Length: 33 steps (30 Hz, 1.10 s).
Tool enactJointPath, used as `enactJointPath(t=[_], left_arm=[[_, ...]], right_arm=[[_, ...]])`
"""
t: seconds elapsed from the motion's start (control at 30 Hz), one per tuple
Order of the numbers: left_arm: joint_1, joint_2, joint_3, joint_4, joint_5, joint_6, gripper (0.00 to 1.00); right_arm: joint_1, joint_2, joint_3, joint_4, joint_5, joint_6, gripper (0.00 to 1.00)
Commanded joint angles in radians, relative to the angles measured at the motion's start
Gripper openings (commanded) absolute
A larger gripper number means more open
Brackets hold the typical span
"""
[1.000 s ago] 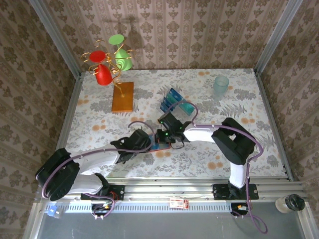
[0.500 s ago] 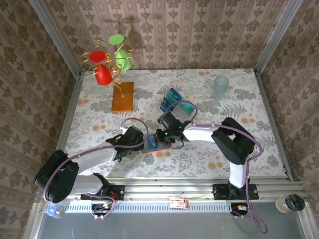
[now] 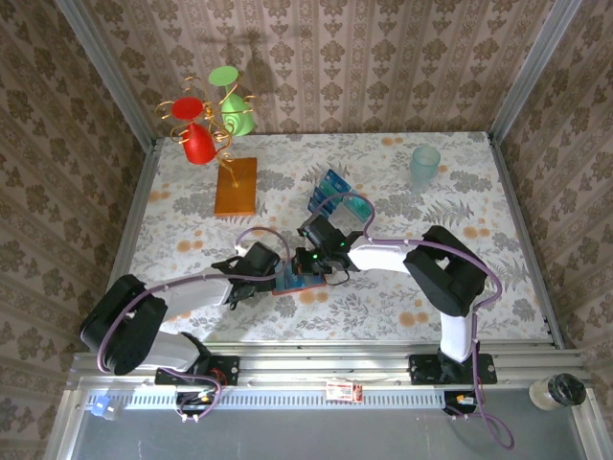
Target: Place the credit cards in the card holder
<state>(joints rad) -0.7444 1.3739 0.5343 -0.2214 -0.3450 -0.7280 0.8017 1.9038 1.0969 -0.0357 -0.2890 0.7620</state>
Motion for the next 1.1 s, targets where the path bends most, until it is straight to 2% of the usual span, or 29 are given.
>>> enactJointPath(t=[0.0,0.27,0.6,1.07], left_arm=[[0.007,0.06,0.0,0.055,0.043,0.02,0.74],[0.009,0.066,0.003,0.068,0.05,0.032,0.74],[0.007,0.067,0.0,0.08,0.055,0.037,0.74],[0.008,0.073,0.004,0.091,0.058,0.043,0.74]], right_arm=[[0.02,0.036,0.039,-0.042,-0.027,0.002,0.0],[0.021,-0.004,0.043,-0.072,-0.008,-0.022,0.0],[-0.038,-0.092,-0.004,-0.117,0.026,-0.073,0.0],[-0.039,-0.017,0.004,-0.137,0.023,-0.1,0.0]])
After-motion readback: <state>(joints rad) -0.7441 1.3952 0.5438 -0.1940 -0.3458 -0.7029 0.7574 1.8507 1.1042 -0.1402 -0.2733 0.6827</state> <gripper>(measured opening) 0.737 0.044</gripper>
